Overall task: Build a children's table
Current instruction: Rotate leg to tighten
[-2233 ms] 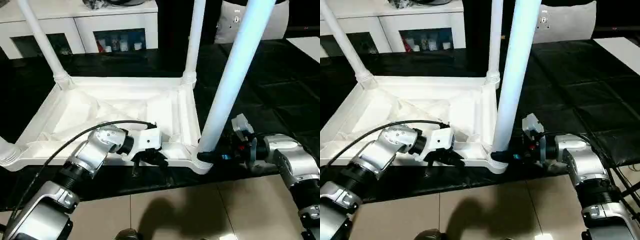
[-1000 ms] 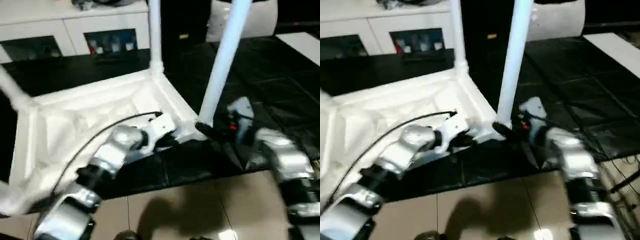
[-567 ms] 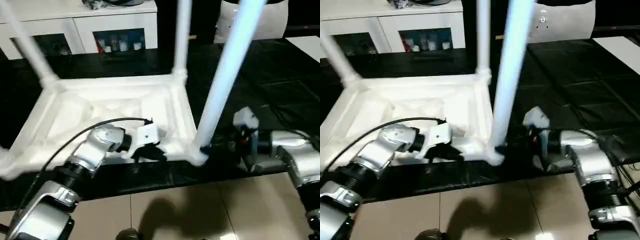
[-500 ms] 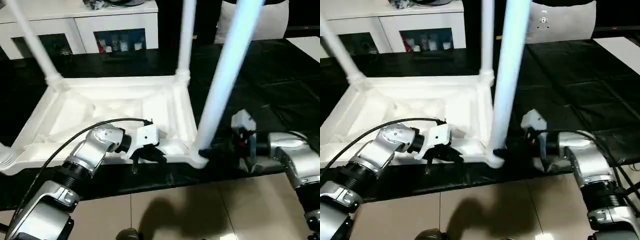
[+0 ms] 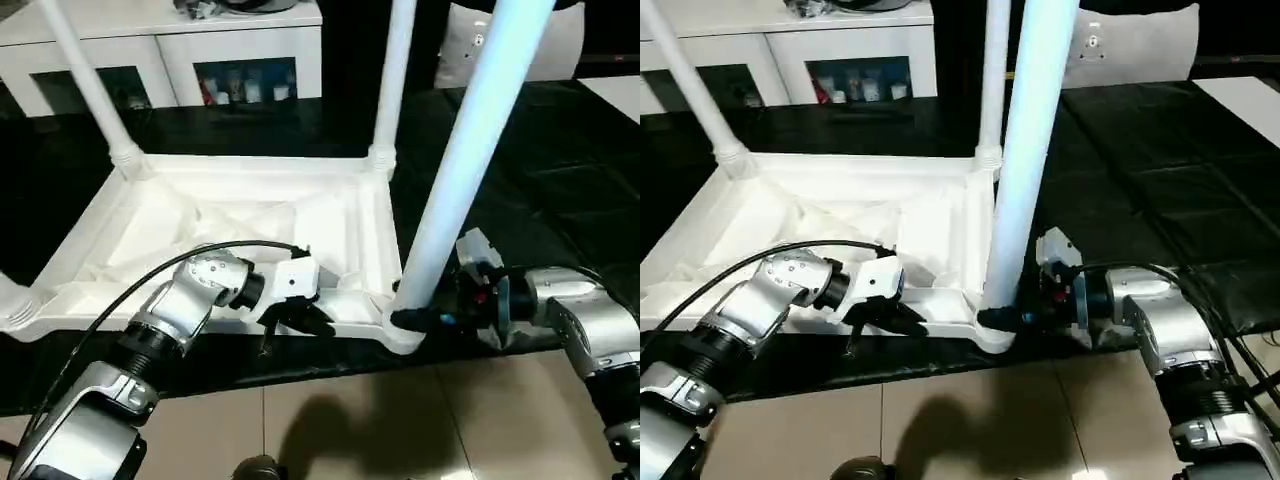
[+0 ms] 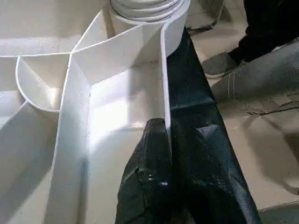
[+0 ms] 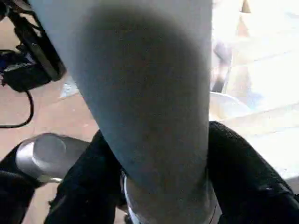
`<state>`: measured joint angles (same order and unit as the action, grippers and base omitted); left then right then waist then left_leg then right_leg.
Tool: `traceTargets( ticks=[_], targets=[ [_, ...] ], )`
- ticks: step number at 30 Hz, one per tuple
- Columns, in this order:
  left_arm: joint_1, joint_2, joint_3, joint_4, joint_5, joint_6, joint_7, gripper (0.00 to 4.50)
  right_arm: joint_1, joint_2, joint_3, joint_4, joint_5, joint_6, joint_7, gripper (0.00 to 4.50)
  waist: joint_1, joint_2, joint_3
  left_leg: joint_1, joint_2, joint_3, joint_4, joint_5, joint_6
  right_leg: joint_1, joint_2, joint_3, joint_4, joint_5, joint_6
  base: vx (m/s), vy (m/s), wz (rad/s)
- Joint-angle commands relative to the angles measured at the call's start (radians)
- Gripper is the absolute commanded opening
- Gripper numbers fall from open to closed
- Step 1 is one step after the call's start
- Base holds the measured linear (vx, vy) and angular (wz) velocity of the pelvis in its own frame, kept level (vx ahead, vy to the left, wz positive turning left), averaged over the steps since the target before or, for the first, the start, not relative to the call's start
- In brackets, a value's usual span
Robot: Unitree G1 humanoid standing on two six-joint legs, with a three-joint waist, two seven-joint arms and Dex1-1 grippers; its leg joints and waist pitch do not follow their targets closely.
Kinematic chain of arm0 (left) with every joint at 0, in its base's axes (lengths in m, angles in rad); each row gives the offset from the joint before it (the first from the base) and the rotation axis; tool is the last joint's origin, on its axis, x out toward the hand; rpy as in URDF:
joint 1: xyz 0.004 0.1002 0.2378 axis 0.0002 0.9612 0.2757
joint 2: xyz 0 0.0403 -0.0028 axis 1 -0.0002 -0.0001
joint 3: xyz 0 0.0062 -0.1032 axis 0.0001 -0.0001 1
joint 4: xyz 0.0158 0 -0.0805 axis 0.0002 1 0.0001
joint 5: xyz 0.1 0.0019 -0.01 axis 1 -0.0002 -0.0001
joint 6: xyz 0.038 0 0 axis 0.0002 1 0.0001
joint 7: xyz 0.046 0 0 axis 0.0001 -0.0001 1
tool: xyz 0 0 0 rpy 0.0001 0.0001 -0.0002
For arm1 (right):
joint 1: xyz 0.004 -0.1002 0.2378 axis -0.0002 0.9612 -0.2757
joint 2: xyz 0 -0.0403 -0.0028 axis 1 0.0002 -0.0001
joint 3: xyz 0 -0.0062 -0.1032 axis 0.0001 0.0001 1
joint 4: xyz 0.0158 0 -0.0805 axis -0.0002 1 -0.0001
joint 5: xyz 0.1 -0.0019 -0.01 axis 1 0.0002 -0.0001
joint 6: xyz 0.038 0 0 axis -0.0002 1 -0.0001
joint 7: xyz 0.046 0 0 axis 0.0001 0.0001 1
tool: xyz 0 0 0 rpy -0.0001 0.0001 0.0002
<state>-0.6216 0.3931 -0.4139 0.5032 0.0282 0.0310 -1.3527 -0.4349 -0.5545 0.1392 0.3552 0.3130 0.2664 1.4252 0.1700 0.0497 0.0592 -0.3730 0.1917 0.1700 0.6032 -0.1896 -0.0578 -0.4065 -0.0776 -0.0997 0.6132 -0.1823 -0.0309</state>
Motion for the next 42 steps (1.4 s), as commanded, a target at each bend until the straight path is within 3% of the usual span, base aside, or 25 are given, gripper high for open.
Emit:
traceTargets(
  ticks=[1, 3, 6, 9, 10, 11, 12, 13, 18, 19, 21, 26, 31, 35, 42],
  targets=[
    [-0.019, -0.008, 0.001, -0.019, -0.022, -0.019, -0.023, 0.00, 0.007, -0.009, 0.011, -0.012, 0.015, 0.026, 0.028, 2.33, -0.005, -0.015, -0.083, 0.007, 0.045, -0.009, -0.057, -0.100, 0.089, 0.061, -0.076, 0.056, -0.067, -0.152, -0.206, 0.000, 0.000, 0.00],
    [-0.019, -0.010, 0.003, -0.017, -0.024, -0.016, -0.020, 0.00, 0.006, -0.008, 0.010, -0.010, 0.017, 0.028, 0.031, 2.26, -0.003, -0.014, -0.083, 0.006, 0.044, -0.010, -0.057, -0.099, 0.087, 0.061, -0.077, 0.055, -0.066, -0.158, -0.203, 0.000, 0.000, 0.00],
    [-0.021, -0.046, 0.037, -0.026, -0.030, 0.065, 0.070, 0.00, 0.008, 0.040, -0.017, 0.018, 0.013, 0.051, -0.067, 2.15, -0.004, -0.017, -0.082, 0.006, 0.044, -0.009, -0.057, -0.103, 0.082, 0.061, -0.078, 0.055, -0.070, -0.180, -0.199, 0.000, 0.000, 0.00],
    [-0.027, -0.074, 0.054, -0.032, -0.024, 0.130, 0.139, 0.00, -0.003, 0.100, -0.037, 0.044, -0.023, 0.059, -0.226, 2.10, -0.011, -0.018, -0.076, 0.009, 0.039, -0.009, -0.061, -0.134, 0.060, 0.061, -0.079, 0.053, -0.081, -0.276, -0.170, 0.000, 0.000, 0.00],
    [-0.032, -0.101, 0.066, -0.036, -0.016, 0.178, 0.197, 0.00, -0.027, 0.155, -0.056, 0.081, -0.051, 0.064, -0.367, 2.08, -0.018, -0.021, -0.073, 0.007, 0.038, -0.010, -0.064, -0.132, 0.050, 0.059, -0.077, 0.053, -0.083, -0.299, -0.157, 0.000, 0.000, 0.00],
    [-0.041, -0.140, 0.085, -0.033, -0.009, 0.237, 0.277, 0.00, -0.058, 0.213, -0.075, 0.121, -0.076, 0.078, -0.508, 2.07, -0.032, -0.017, -0.070, 0.007, 0.037, -0.012, -0.068, -0.141, 0.030, 0.057, -0.077, 0.050, -0.083, -0.333, -0.151, 0.000, 0.000, 0.00],
    [-0.041, -0.140, 0.085, -0.033, -0.009, 0.237, 0.277, 0.00, -0.058, 0.213, -0.075, 0.121, -0.076, 0.078, -0.508, 2.07, -0.042, -0.018, -0.069, 0.003, 0.035, -0.014, -0.071, -0.148, 0.018, 0.062, -0.077, 0.047, -0.084, -0.351, -0.146, 0.000, 0.000, 0.00],
    [-0.046, -0.158, 0.094, -0.030, -0.007, 0.261, 0.312, 0.00, -0.068, 0.232, -0.081, 0.133, -0.082, 0.088, -0.550, 2.07, -0.055, -0.012, -0.069, 0.008, 0.032, -0.014, -0.071, -0.165, 0.008, 0.061, -0.075, 0.046, -0.095, -0.375, -0.132, 0.000, 0.000, 0.00],
    [-0.067, -0.251, 0.121, 0.001, 0.011, 0.313, 0.470, 0.00, -0.145, 0.340, -0.122, 0.223, -0.110, 0.105, -0.797, 2.06, -0.089, -0.016, -0.073, 0.002, 0.026, -0.012, -0.066, -0.139, 0.032, 0.065, -0.072, 0.048, -0.089, -0.263, -0.174, 0.000, 0.000, 0.00],
    [-0.071, -0.274, 0.124, 0.008, 0.017, 0.319, 0.506, 0.00, -0.161, 0.357, -0.132, 0.248, -0.114, 0.088, -0.835, 2.60, -0.090, -0.016, -0.074, 0.004, 0.024, -0.009, -0.063, -0.135, 0.042, 0.066, -0.074, 0.049, -0.090, -0.265, -0.173, 0.000, 0.000, 0.00],
    [-0.077, -0.324, 0.131, -0.002, 0.017, 0.343, 0.563, 0.00, -0.185, 0.382, -0.145, 0.280, -0.127, 0.030, -0.862, 2.73, -0.089, -0.016, -0.074, 0.004, 0.025, -0.007, -0.061, -0.120, 0.056, 0.064, -0.074, 0.049, -0.092, -0.254, -0.176, 0.000, 0.000, 0.00],
    [-0.071, -0.312, 0.126, -0.017, 0.031, 0.335, 0.559, 0.00, -0.174, 0.376, -0.139, 0.236, -0.133, 0.015, -0.818, 3.17, -0.080, -0.014, -0.077, 0.002, 0.031, -0.009, -0.061, -0.086, 0.091, 0.066, -0.070, 0.051, -0.075, -0.132, -0.210, 0.000, 0.000, 0.00],
    [-0.061, -0.264, 0.122, -0.026, 0.021, 0.294, 0.498, 0.00, -0.137, 0.305, -0.121, 0.187, -0.123, -0.005, -0.713, 3.66, -0.076, -0.016, -0.073, 0.003, 0.030, -0.008, -0.062, -0.116, 0.097, 0.067, -0.072, 0.052, -0.081, -0.168, -0.200, 0.000, 0.000, 0.00],
    [-0.047, -0.205, 0.098, -0.015, 0.020, 0.219, 0.405, 0.00, -0.098, 0.218, -0.097, 0.129, -0.121, -0.025, -0.574, 4.06, -0.071, -0.011, -0.071, 0.005, 0.033, -0.010, -0.063, -0.129, 0.094, 0.065, -0.072, 0.051, -0.085, -0.198, -0.185, 0.000, 0.000, 0.00],
    [-0.025, -0.115, 0.073, -0.023, -0.014, 0.104, 0.209, 0.00, -0.069, 0.097, -0.081, 0.070, -0.096, -0.054, -0.376, 4.30, -0.051, -0.010, -0.074, 0.006, 0.040, -0.009, -0.062, -0.123, 0.097, 0.062, -0.072, 0.054, -0.076, -0.156, -0.206, 0.000, 0.000, 0.00]
  ],
)
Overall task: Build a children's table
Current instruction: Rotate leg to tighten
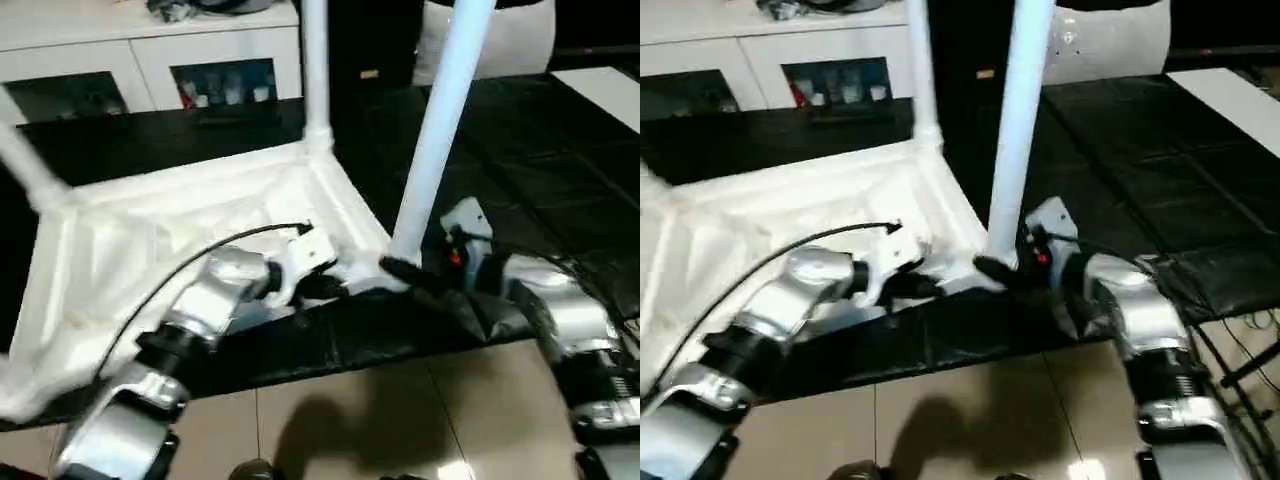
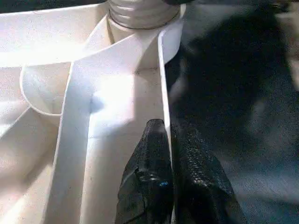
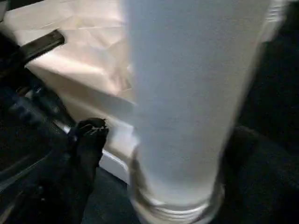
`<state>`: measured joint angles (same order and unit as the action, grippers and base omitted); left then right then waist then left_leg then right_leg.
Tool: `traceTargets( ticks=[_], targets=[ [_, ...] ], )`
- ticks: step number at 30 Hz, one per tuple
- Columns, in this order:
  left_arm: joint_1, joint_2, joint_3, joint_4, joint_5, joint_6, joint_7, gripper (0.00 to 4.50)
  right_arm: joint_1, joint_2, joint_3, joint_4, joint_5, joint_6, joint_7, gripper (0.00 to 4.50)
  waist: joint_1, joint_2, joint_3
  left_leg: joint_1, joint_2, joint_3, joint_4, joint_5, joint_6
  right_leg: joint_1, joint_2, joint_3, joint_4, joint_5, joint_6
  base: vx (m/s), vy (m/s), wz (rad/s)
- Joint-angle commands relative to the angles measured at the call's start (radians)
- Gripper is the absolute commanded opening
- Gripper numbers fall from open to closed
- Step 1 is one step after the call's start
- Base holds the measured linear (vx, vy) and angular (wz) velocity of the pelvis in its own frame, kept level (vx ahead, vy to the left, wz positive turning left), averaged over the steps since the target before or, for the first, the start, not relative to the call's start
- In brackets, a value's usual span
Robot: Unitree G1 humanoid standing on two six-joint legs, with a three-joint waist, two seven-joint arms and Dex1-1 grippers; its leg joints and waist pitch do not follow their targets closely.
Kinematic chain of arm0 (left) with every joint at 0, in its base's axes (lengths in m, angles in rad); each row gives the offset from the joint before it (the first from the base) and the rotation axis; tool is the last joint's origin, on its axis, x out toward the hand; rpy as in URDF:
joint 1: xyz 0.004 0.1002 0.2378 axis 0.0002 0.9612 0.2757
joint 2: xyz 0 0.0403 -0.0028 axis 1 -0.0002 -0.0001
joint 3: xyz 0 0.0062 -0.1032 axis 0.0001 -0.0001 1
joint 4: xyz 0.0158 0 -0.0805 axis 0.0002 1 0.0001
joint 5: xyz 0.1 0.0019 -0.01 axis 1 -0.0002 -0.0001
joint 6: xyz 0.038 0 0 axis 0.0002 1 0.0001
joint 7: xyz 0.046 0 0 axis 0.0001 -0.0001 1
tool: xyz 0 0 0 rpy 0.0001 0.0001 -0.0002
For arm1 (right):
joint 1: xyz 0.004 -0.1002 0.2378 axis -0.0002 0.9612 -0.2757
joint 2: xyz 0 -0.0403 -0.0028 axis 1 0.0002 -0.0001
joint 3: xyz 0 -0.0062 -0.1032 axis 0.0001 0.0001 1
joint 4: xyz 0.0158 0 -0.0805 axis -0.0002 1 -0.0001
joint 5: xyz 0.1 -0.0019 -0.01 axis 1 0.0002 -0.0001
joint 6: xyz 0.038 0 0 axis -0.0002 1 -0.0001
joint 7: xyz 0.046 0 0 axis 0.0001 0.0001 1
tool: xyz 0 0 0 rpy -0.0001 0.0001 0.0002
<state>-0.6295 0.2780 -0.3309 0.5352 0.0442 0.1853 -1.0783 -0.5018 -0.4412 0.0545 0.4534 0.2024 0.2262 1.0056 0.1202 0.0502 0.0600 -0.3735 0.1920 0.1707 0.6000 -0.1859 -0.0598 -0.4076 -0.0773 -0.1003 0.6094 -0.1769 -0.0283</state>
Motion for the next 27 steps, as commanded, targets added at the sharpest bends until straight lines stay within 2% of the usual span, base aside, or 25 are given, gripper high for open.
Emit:
traceTargets(
  ticks=[1, 6, 7, 8, 11, 14, 18, 19, 20, 23, 27],
  targets=[
    [-0.019, 0.020, -0.016, -0.053, -0.033, -0.065, -0.106, 0.00, 0.000, -0.038, 0.012, -0.032, 0.022, -0.027, 0.100, 4.30, 0.002, -0.010, -0.077, 0.008, 0.040, -0.009, -0.059, -0.129, 0.099, 0.063, -0.073, 0.054, -0.070, -0.159, -0.214, 0.000, 0.000, 0.00],
    [-0.022, 0.075, -0.046, -0.037, -0.028, -0.131, -0.204, 0.00, 0.014, -0.087, 0.043, -0.057, 0.049, -0.037, 0.245, 4.30, 0.016, -0.008, -0.075, 0.009, 0.043, -0.009, -0.059, -0.145, 0.100, 0.061, -0.075, 0.054, -0.072, -0.180, -0.211, 0.000, 0.000, 0.00],
    [-0.022, 0.084, -0.049, -0.035, -0.029, -0.143, -0.223, 0.00, 0.017, -0.092, 0.048, -0.061, 0.057, -0.030, 0.267, 4.04, 0.019, -0.008, -0.075, 0.009, 0.044, -0.009, -0.059, -0.144, 0.099, 0.060, -0.075, 0.055, -0.071, -0.179, -0.213, 0.000, 0.000, 0.00],
    [-0.023, 0.087, -0.051, -0.029, -0.031, -0.154, -0.238, 0.00, 0.017, -0.095, 0.050, -0.060, 0.062, -0.026, 0.286, 4.04, 0.022, -0.014, -0.076, 0.009, 0.044, -0.009, -0.060, -0.146, 0.097, 0.061, -0.076, 0.055, -0.071, -0.183, -0.211, 0.000, 0.000, 0.00],
    [-0.025, 0.107, -0.061, -0.030, -0.041, -0.175, -0.302, 0.00, 0.026, -0.107, 0.068, -0.081, 0.097, 0.016, 0.380, 3.91, 0.026, -0.010, -0.078, 0.010, 0.045, -0.010, -0.060, -0.144, 0.096, 0.061, -0.075, 0.054, -0.070, -0.182, -0.215, 0.000, 0.000, 0.00],
    [-0.025, 0.111, -0.064, -0.034, -0.045, -0.176, -0.321, 0.00, 0.029, -0.111, 0.078, -0.085, 0.099, 0.018, 0.402, 3.48, 0.026, -0.011, -0.077, 0.007, 0.045, -0.010, -0.060, -0.142, 0.093, 0.061, -0.077, 0.055, -0.069, -0.184, -0.217, 0.000, 0.000, 0.00],
    [-0.027, 0.114, -0.068, -0.032, -0.051, -0.182, -0.343, 0.00, 0.035, -0.114, 0.094, -0.090, 0.104, 0.022, 0.430, 3.29, 0.027, -0.012, -0.078, 0.006, 0.044, -0.010, -0.060, -0.137, 0.090, 0.063, -0.077, 0.055, -0.069, -0.186, -0.213, 0.000, 0.000, 0.00],
    [-0.030, 0.112, -0.068, -0.024, -0.049, -0.188, -0.347, 0.00, 0.040, -0.114, 0.098, -0.097, 0.110, 0.037, 0.449, 3.14, 0.025, -0.018, -0.078, 0.005, 0.043, -0.010, -0.060, -0.132, 0.092, 0.063, -0.076, 0.054, -0.069, -0.186, -0.211, 0.000, 0.000, 0.00],
    [-0.030, 0.112, -0.068, -0.024, -0.049, -0.188, -0.347, 0.00, 0.040, -0.114, 0.098, -0.097, 0.110, 0.037, 0.449, 3.07, 0.027, -0.015, -0.079, 0.007, 0.043, -0.010, -0.058, -0.126, 0.094, 0.063, -0.077, 0.055, -0.069, -0.185, -0.211, 0.000, 0.000, 0.00],
    [-0.032, 0.109, -0.065, -0.017, -0.048, -0.193, -0.353, 0.00, 0.041, -0.116, 0.102, -0.100, 0.117, 0.054, 0.466, 2.96, 0.027, -0.014, -0.078, 0.006, 0.044, -0.010, -0.058, -0.126, 0.094, 0.061, -0.076, 0.054, -0.070, -0.195, -0.209, 0.000, 0.000, 0.00],
    [-0.033, 0.109, -0.065, -0.012, -0.052, -0.190, -0.357, 0.00, 0.038, -0.121, 0.106, -0.090, 0.124, 0.072, 0.486, 2.59, 0.028, -0.015, -0.078, 0.006, 0.043, -0.010, -0.059, -0.127, 0.090, 0.062, -0.077, 0.054, -0.071, -0.207, -0.202, 0.000, 0.000, 0.00]
  ],
)
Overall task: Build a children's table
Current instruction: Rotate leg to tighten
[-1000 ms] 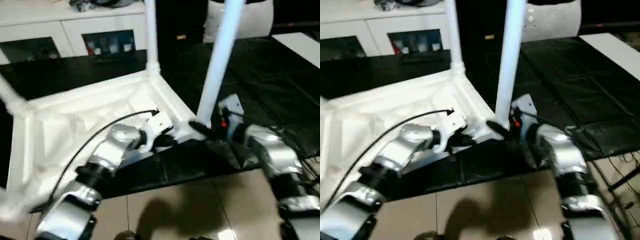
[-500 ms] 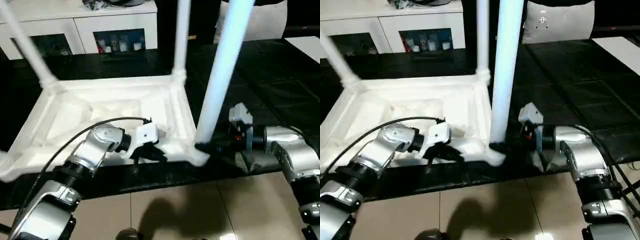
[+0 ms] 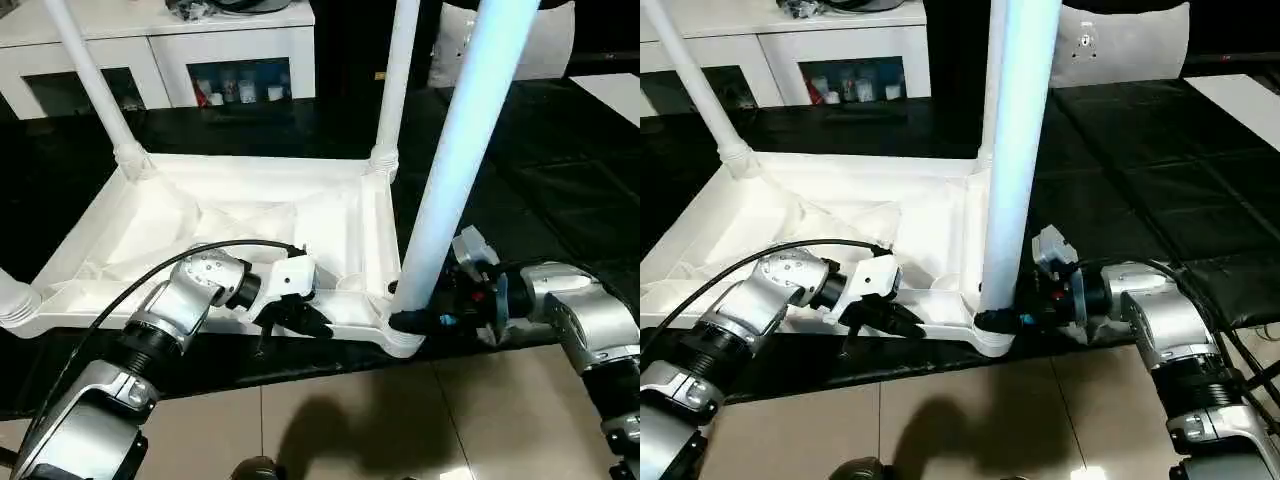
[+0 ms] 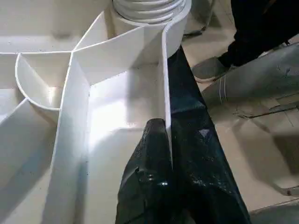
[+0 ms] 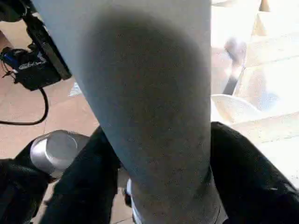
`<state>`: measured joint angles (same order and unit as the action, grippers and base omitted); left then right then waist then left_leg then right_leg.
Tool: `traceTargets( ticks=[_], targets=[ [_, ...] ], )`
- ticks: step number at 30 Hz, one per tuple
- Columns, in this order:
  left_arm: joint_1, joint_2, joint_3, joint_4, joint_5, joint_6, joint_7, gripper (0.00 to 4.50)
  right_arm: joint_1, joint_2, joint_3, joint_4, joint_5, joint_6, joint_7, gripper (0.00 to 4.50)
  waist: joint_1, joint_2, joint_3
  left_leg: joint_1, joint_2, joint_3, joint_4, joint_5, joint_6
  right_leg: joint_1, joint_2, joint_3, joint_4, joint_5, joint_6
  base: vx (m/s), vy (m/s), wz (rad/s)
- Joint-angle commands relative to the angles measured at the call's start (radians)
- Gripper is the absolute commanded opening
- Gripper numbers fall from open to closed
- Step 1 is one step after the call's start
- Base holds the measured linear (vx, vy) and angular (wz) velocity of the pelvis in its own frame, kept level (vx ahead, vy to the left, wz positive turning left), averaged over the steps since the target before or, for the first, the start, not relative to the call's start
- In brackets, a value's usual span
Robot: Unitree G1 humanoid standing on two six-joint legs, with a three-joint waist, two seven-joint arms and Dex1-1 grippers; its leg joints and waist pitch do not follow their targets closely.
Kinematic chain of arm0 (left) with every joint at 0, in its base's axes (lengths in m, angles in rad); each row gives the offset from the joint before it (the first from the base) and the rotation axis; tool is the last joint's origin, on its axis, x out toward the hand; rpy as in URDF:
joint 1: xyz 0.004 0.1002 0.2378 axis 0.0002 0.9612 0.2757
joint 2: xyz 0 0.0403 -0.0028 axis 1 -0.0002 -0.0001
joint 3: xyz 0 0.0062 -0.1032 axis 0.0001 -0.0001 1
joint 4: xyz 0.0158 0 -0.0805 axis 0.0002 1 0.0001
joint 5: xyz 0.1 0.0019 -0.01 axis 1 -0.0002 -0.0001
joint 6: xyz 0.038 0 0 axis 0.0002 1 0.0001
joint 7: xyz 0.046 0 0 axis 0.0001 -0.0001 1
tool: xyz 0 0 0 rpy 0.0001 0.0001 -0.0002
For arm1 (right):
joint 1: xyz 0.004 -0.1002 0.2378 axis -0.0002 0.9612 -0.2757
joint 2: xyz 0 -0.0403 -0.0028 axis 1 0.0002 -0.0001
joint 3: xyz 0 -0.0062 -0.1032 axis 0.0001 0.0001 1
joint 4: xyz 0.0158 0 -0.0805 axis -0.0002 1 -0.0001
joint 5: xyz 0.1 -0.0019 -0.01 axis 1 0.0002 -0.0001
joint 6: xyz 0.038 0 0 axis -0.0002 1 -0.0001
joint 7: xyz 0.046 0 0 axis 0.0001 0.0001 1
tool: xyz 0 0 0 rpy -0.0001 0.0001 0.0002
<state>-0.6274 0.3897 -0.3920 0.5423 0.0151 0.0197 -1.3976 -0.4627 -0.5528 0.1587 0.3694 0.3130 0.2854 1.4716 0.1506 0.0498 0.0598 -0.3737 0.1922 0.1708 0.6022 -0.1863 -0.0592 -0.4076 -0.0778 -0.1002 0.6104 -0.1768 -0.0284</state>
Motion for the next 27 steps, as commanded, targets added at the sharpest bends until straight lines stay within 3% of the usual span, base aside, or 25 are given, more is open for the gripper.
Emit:
traceTargets(
  ticks=[1, 6, 10, 12, 13, 14, 16, 17, 18, 19, 21, 22, 23, 24, 27],
  targets=[
    [-0.034, -0.004, -0.002, -0.019, -0.026, -0.021, -0.037, 0.00, 0.000, -0.006, -0.001, -0.005, 0.021, 0.017, 0.022, 2.51, -0.002, -0.015, -0.078, 0.006, 0.042, -0.010, -0.060, -0.124, 0.089, 0.062, -0.076, 0.054, -0.071, -0.204, -0.202, 0.000, 0.000, 0.00],
    [-0.027, -0.014, 0.012, -0.024, -0.026, 0.042, -0.002, 0.00, 0.016, 0.011, -0.017, -0.026, 0.048, 0.068, -0.009, 2.20, -0.003, -0.016, -0.076, 0.007, 0.044, -0.009, -0.062, -0.125, 0.088, 0.060, -0.075, 0.055, -0.070, -0.206, -0.205, 0.000, 0.000, 0.00],
    [-0.028, -0.058, 0.051, -0.018, -0.032, 0.129, 0.107, 0.00, 0.012, 0.072, -0.036, -0.034, 0.016, 0.136, -0.186, 2.14, -0.007, -0.019, -0.070, 0.008, 0.039, -0.009, -0.064, -0.148, 0.070, 0.060, -0.076, 0.053, -0.082, -0.293, -0.175, 0.000, 0.000, 0.00],
    [-0.030, -0.092, 0.072, -0.024, -0.029, 0.176, 0.188, 0.00, -0.005, 0.136, -0.055, -0.010, -0.032, 0.130, -0.355, 2.13, -0.015, -0.019, -0.066, 0.011, 0.036, -0.009, -0.067, -0.162, 0.050, 0.055, -0.076, 0.052, -0.089, -0.349, -0.158, 0.000, 0.000, 0.00],
    [-0.030, -0.092, 0.072, -0.024, -0.029, 0.176, 0.188, 0.00, -0.005, 0.136, -0.055, -0.010, -0.032, 0.130, -0.355, 2.12, -0.024, -0.022, -0.065, 0.004, 0.032, -0.015, -0.072, -0.164, 0.034, 0.065, -0.078, 0.047, -0.091, -0.390, -0.138, 0.000, 0.000, 0.00],
    [-0.033, -0.116, 0.083, -0.031, -0.025, 0.212, 0.243, 0.00, -0.021, 0.180, -0.078, 0.010, -0.046, 0.134, -0.460, 2.12, -0.034, -0.020, -0.066, 0.008, 0.030, -0.012, -0.071, -0.171, 0.029, 0.061, -0.076, 0.049, -0.096, -0.405, -0.123, 0.000, 0.000, 0.00],
    [-0.036, -0.147, 0.093, -0.042, -0.019, 0.254, 0.308, 0.00, -0.043, 0.230, -0.110, 0.033, -0.063, 0.149, -0.586, 2.08, -0.052, -0.018, -0.064, 0.010, 0.030, -0.014, -0.073, -0.182, 0.020, 0.058, -0.075, 0.048, -0.098, -0.407, -0.130, 0.000, 0.000, 0.00],
    [-0.044, -0.190, 0.106, -0.041, -0.012, 0.289, 0.384, 0.00, -0.069, 0.275, -0.134, 0.059, -0.082, 0.171, -0.699, 2.08, -0.062, -0.023, -0.067, 0.003, 0.028, -0.015, -0.072, -0.164, 0.022, 0.065, -0.075, 0.048, -0.092, -0.377, -0.134, 0.000, 0.000, 0.00],
    [-0.053, -0.219, 0.114, -0.030, -0.008, 0.308, 0.428, 0.00, -0.085, 0.298, -0.142, 0.075, -0.092, 0.177, -0.752, 2.07, -0.067, -0.022, -0.065, 0.002, 0.027, -0.014, -0.072, -0.162, 0.024, 0.063, -0.073, 0.048, -0.093, -0.373, -0.137, 0.000, 0.000, 0.00],
    [-0.070, -0.265, 0.121, -0.004, 0.005, 0.320, 0.507, 0.00, -0.111, 0.330, -0.139, 0.109, -0.113, 0.167, -0.816, 2.07, -0.073, -0.022, -0.067, 0.007, 0.025, -0.010, -0.067, -0.154, 0.029, 0.061, -0.072, 0.049, -0.095, -0.362, -0.143, 0.000, 0.000, 0.00],
    [-0.072, -0.271, 0.122, -0.001, 0.008, 0.321, 0.520, 0.00, -0.114, 0.335, -0.137, 0.115, -0.118, 0.162, -0.825, 2.07, -0.076, -0.022, -0.067, 0.007, 0.022, -0.009, -0.066, -0.145, 0.036, 0.060, -0.070, 0.049, -0.098, -0.348, -0.149, 0.000, 0.000, 0.00],
    [-0.085, -0.308, 0.129, 0.017, 0.016, 0.321, 0.580, 0.00, -0.138, 0.359, -0.138, 0.155, -0.142, 0.122, -0.883, 2.07, -0.075, -0.025, -0.073, 0.001, 0.023, -0.009, -0.063, -0.113, 0.054, 0.067, -0.071, 0.052, -0.088, -0.280, -0.159, 0.000, 0.000, 0.00],
    [-0.087, -0.317, 0.130, 0.020, 0.018, 0.322, 0.591, 0.00, -0.144, 0.365, -0.140, 0.165, -0.146, 0.112, -0.896, 2.07, -0.077, -0.022, -0.075, 0.000, 0.024, -0.008, -0.062, -0.096, 0.063, 0.066, -0.070, 0.051, -0.085, -0.238, -0.172, 0.000, 0.000, 0.00],
    [-0.091, -0.327, 0.128, 0.022, 0.020, 0.320, 0.599, 0.00, -0.151, 0.372, -0.145, 0.177, -0.148, 0.101, -0.908, 2.61, -0.075, -0.023, -0.076, 0.001, 0.023, -0.008, -0.060, -0.091, 0.068, 0.066, -0.071, 0.050, -0.085, -0.225, -0.174, 0.000, 0.000, 0.00],
    [-0.094, -0.343, 0.117, 0.010, 0.033, 0.325, 0.610, 0.00, -0.164, 0.394, -0.166, 0.197, -0.145, 0.075, -0.927, 2.78, -0.073, -0.023, -0.076, -0.001, 0.024, -0.007, -0.060, -0.075, 0.094, 0.068, -0.070, 0.051, -0.078, -0.171, -0.194, 0.000, 0.000, 0.00]
  ],
)
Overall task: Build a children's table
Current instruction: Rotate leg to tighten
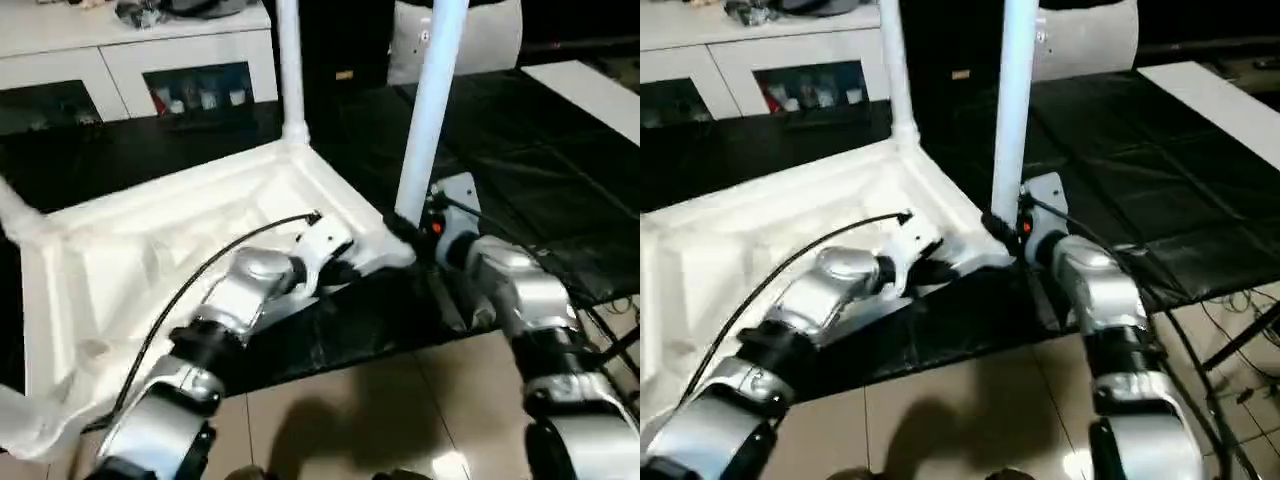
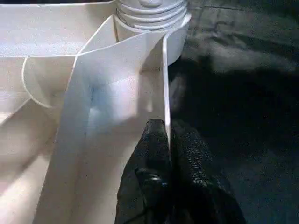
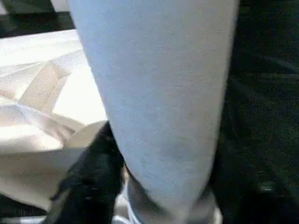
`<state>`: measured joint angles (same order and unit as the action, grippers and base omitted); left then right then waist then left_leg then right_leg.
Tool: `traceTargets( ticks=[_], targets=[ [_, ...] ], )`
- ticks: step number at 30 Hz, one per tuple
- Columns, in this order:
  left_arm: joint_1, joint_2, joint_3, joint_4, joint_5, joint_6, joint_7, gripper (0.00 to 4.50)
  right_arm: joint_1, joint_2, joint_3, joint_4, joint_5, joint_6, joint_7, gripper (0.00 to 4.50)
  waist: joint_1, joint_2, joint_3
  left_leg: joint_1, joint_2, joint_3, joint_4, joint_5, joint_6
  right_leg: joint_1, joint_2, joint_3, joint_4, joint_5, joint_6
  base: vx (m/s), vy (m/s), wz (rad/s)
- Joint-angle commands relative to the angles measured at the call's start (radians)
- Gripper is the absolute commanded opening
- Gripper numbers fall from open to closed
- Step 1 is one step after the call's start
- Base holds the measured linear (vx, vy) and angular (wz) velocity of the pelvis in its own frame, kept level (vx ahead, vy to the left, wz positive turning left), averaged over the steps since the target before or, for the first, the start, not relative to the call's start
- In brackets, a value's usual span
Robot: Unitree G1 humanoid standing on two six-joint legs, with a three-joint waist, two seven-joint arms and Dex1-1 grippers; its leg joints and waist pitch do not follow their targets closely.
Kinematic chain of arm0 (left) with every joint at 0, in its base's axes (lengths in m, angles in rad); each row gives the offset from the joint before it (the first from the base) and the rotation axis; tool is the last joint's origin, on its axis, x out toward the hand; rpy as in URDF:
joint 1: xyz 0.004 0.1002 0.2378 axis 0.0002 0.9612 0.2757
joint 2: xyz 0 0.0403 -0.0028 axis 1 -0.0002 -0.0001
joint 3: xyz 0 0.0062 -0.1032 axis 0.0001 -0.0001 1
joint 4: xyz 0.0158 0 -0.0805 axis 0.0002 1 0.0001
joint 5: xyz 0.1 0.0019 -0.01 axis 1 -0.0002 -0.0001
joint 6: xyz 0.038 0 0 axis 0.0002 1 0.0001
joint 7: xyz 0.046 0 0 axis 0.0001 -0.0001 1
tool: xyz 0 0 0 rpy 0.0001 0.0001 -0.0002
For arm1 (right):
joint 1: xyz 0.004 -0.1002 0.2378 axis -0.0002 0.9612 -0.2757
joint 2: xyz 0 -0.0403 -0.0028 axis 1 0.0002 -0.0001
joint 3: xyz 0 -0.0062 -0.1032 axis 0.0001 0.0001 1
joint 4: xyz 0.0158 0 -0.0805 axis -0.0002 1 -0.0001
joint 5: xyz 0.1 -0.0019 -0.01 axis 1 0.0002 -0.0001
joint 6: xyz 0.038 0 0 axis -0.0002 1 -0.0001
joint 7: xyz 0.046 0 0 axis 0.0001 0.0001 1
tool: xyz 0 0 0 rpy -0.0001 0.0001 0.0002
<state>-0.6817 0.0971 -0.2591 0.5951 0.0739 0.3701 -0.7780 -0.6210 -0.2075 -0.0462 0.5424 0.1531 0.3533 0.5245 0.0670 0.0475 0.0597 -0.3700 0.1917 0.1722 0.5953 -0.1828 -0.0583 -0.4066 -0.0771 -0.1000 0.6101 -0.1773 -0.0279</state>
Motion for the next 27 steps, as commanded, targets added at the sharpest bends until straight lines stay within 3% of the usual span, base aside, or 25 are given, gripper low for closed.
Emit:
traceTargets(
  ticks=[1, 2, 4, 5, 8, 14, 21, 24, 25, 27],
  targets=[
    [-0.038, -0.048, -0.018, -0.049, -0.024, -0.024, -0.011, 0.00, -0.006, 0.052, 0.033, 0.023, 0.020, 0.002, 0.027, 2.78, 0.011, -0.019, -0.076, -0.004, 0.026, -0.009, -0.053, -0.082, 0.097, 0.068, -0.072, 0.051, -0.077, -0.165, -0.200, 0.000, 0.000, 0.00],
    [-0.037, -0.043, -0.020, -0.053, -0.022, -0.026, -0.013, 0.00, -0.005, 0.050, 0.034, 0.018, 0.020, -0.005, 0.041, 3.09, 0.011, -0.018, -0.076, -0.002, 0.028, -0.010, -0.054, -0.088, 0.098, 0.067, -0.071, 0.051, -0.077, -0.166, -0.203, 0.000, 0.000, 0.00],
    [-0.032, -0.032, -0.018, -0.060, -0.028, -0.040, -0.031, 0.00, 0.008, 0.031, 0.046, -0.001, 0.023, -0.014, 0.087, 3.18, 0.010, -0.019, -0.075, -0.002, 0.028, -0.009, -0.054, -0.094, 0.100, 0.068, -0.071, 0.050, -0.076, -0.160, -0.207, 0.000, 0.000, 0.00],
    [-0.023, -0.015, -0.015, -0.071, -0.040, -0.058, -0.058, 0.00, 0.026, 0.004, 0.058, -0.025, 0.027, -0.029, 0.146, 3.23, 0.013, -0.012, -0.074, -0.001, 0.028, -0.010, -0.054, -0.108, 0.101, 0.069, -0.073, 0.051, -0.078, -0.171, -0.208, 0.000, 0.000, 0.00],
    [-0.011, 0.027, -0.029, -0.074, -0.033, -0.096, -0.106, 0.00, 0.048, -0.053, 0.067, -0.041, 0.031, -0.058, 0.223, 3.62, 0.019, -0.018, -0.074, -0.002, 0.029, -0.009, -0.054, -0.111, 0.105, 0.071, -0.073, 0.052, -0.079, -0.174, -0.200, 0.000, 0.000, 0.00],
    [0.016, 0.155, -0.086, -0.080, -0.019, -0.235, -0.303, 0.00, 0.078, -0.193, 0.077, -0.065, 0.020, -0.128, 0.417, 4.11, 0.035, -0.013, -0.073, 0.002, 0.036, -0.009, -0.054, -0.116, 0.108, 0.062, -0.072, 0.053, -0.075, -0.165, -0.205, 0.000, 0.000, 0.00],
    [0.020, 0.230, -0.107, -0.086, -0.046, -0.306, -0.458, 0.00, 0.107, -0.282, 0.115, -0.112, 0.082, -0.124, 0.660, 4.11, 0.055, -0.011, -0.071, 0.004, 0.042, -0.009, -0.055, -0.133, 0.107, 0.059, -0.073, 0.054, -0.071, -0.160, -0.218, 0.000, 0.000, 0.00],
    [0.021, 0.273, -0.124, -0.093, -0.057, -0.331, -0.549, 0.00, 0.131, -0.321, 0.142, -0.151, 0.108, -0.118, 0.775, 3.76, 0.063, -0.013, -0.073, 0.002, 0.043, -0.009, -0.054, -0.123, 0.115, 0.061, -0.075, 0.055, -0.065, -0.135, -0.226, 0.000, 0.000, 0.00],
    [0.019, 0.287, -0.129, -0.095, -0.062, -0.338, -0.581, 0.00, 0.137, -0.332, 0.150, -0.163, 0.115, -0.115, 0.806, 3.73, 0.066, -0.021, -0.072, 0.003, 0.042, -0.008, -0.054, -0.130, 0.116, 0.061, -0.076, 0.054, -0.069, -0.153, -0.222, 0.000, 0.000, 0.00],
    [0.018, 0.302, -0.134, -0.099, -0.070, -0.345, -0.621, 0.00, 0.144, -0.344, 0.161, -0.176, 0.123, -0.112, 0.842, 3.50, 0.071, -0.017, -0.070, 0.003, 0.042, -0.008, -0.056, -0.141, 0.109, 0.059, -0.078, 0.055, -0.073, -0.204, -0.208, 0.000, 0.000, 0.00]
  ],
)
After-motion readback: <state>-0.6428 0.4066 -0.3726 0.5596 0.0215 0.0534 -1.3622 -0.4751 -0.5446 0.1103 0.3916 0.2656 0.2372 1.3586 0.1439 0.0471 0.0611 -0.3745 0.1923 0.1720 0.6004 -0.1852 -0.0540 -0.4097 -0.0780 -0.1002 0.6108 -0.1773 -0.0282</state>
